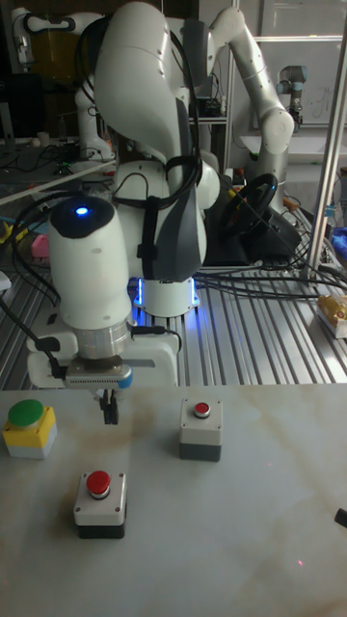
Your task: Press three buttons from left to right in sequence
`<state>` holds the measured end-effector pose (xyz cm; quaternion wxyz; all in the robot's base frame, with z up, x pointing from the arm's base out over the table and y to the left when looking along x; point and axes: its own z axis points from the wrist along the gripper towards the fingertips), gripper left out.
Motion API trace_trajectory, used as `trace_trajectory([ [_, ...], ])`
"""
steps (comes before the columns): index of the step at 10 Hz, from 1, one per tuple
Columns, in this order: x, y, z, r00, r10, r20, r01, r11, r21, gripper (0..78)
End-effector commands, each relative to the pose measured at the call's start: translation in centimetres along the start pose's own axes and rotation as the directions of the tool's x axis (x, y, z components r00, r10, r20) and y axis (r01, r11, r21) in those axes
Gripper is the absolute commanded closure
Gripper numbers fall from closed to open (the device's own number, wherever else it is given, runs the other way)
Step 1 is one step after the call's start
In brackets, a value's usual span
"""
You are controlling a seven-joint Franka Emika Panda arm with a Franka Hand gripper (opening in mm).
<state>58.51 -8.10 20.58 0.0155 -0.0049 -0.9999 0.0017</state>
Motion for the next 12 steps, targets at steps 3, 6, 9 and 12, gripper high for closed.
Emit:
trace_trajectory([
  [3,-1.3,-0.3,0.2,1.0,-0.008,0.027,0.008,0.999,-0.033,77.6],
  [6,-2.5,-0.8,-0.4,0.999,-0.026,0.032,0.027,0.999,-0.032,77.6],
  [9,-3.1,-0.4,0.6,0.998,-0.02,0.061,0.022,0.999,-0.033,77.6],
  [12,-4.0,-0.5,0.3,0.998,-0.022,0.059,0.024,0.999,-0.033,77.6],
])
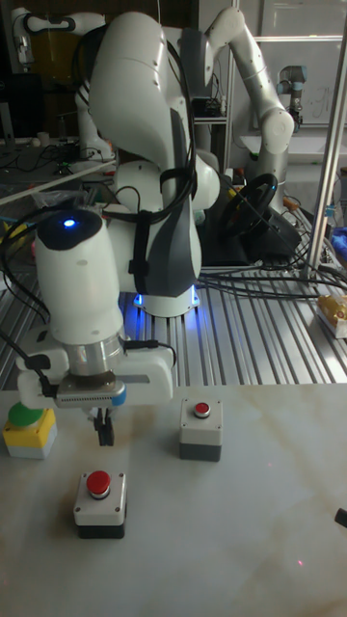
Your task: Press three buttons from left to right in sequence
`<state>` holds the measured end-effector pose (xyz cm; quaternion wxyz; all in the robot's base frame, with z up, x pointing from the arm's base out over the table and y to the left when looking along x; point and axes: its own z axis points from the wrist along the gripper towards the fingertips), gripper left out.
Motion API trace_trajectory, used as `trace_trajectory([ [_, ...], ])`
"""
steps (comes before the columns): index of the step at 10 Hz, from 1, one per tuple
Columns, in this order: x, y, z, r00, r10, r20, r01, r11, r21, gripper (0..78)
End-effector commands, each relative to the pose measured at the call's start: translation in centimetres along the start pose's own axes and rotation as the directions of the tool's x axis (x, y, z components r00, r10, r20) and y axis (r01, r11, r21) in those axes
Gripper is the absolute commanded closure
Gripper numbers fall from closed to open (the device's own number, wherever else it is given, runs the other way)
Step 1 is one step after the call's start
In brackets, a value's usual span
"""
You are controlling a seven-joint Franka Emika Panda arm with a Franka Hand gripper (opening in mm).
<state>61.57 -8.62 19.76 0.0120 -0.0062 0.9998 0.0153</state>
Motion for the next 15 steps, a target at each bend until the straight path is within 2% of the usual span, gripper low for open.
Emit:
trace_trajectory([
  [1,-1.3,-0.1,-0.6,1.0,-0.003,0.001,0.003,1.0,0.001,77.6],
  [4,-2.3,-0.5,-0.3,1.0,-0.013,0.002,0.013,1.0,0.005,77.6],
  [12,-2.6,-0.4,0.7,1.0,-0.009,0.006,0.009,1.0,0.006,77.6],
  [15,-3.6,-1.0,0.8,1.0,-0.015,0.0,0.015,1.0,0.003,77.6],
])
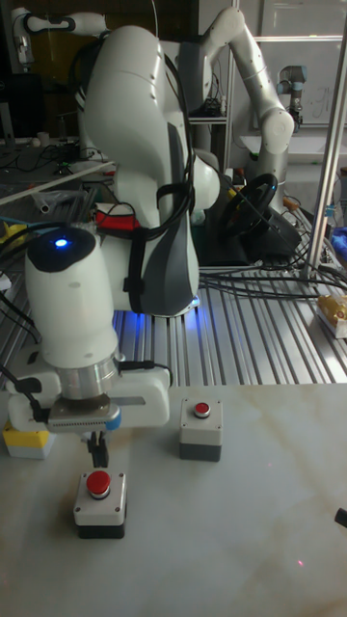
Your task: Press three buttons from left to right in sequence
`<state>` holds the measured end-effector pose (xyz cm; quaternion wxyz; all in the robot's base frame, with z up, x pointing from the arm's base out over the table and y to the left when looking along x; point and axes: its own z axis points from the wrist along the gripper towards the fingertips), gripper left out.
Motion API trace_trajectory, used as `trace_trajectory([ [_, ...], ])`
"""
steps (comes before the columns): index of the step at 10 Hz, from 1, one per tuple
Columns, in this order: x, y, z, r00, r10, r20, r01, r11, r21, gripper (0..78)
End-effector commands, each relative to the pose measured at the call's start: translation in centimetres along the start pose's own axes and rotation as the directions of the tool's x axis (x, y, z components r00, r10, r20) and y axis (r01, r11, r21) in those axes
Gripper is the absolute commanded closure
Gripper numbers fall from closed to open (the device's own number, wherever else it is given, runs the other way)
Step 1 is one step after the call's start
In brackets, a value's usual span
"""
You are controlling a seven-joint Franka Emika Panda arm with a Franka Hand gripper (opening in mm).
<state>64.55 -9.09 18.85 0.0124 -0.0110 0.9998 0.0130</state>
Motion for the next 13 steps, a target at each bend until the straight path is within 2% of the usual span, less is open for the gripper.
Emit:
trace_trajectory([
  [1,-0.7,-0.6,0.1,1.0,-0.005,-0.001,0.005,1.0,-0.002,77.6],
  [5,-0.6,-1.0,1.3,1.0,-0.004,0.005,0.004,1.0,-0.007,77.6],
  [13,-0.5,-1.4,2.5,1.0,-0.005,0.005,0.005,1.0,-0.008,77.6],
])
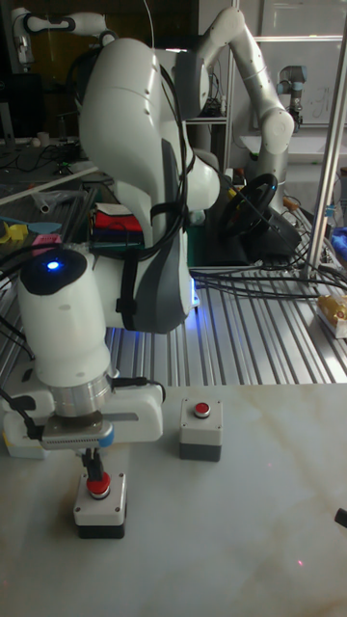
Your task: Press three buttons from left to right in sequence
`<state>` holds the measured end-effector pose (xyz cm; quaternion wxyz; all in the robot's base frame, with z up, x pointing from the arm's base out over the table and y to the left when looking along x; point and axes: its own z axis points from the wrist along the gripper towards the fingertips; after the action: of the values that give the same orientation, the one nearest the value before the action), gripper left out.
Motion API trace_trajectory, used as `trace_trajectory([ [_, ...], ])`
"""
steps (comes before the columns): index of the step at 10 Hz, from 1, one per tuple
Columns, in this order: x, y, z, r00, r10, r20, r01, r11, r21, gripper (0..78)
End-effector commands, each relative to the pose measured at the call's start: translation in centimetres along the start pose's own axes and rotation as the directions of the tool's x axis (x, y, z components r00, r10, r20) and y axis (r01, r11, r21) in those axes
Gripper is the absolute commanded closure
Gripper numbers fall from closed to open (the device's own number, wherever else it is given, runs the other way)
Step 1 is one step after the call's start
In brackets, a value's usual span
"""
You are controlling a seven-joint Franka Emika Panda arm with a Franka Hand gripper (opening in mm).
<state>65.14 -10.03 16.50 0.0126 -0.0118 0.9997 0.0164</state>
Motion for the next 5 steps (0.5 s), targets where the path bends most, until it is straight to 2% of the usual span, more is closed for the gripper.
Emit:
trace_trajectory([
  [1,0.05,-0.39,0.26,1.0,-0.004,0.005,0.004,1.0,-0.002,77.6],
  [5,0.36,-0.11,0.88,1.0,0.002,0.014,-0.002,1.0,-0.005,77.6],
])
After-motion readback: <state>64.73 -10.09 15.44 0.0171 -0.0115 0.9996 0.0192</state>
